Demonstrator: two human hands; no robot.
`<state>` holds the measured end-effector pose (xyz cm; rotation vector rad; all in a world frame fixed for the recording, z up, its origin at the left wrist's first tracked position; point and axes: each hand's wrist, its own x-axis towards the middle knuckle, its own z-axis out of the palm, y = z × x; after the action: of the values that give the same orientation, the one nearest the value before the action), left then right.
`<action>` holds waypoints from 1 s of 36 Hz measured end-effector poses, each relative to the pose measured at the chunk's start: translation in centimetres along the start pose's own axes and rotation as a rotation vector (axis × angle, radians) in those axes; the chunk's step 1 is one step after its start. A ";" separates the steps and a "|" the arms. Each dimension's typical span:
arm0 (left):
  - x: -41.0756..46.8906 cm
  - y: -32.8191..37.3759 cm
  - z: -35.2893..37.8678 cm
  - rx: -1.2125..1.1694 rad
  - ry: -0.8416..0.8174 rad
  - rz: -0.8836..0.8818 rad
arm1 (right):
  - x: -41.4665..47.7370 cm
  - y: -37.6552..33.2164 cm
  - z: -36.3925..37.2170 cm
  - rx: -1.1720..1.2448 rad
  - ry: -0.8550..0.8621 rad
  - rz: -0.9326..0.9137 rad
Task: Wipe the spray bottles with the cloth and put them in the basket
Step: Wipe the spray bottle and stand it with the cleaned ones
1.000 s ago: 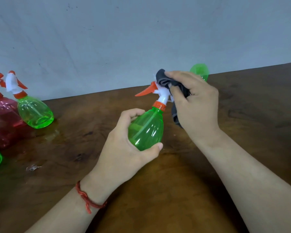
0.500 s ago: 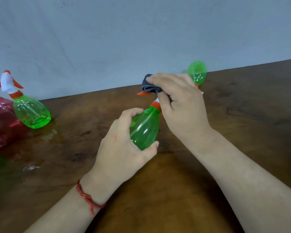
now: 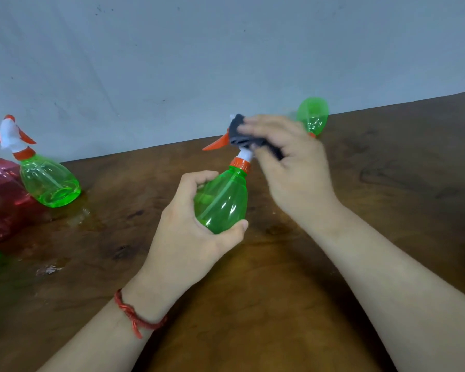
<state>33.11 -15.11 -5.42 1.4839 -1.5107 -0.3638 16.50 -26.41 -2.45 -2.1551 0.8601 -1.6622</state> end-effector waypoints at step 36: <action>0.6 -0.9 -1.3 -0.271 0.068 -0.067 | -0.7 1.4 0.0 0.397 -0.133 0.350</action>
<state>34.76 -15.30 -5.23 1.3204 -1.3034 -0.5306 16.00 -27.04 -3.81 -1.7115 0.7428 -1.3630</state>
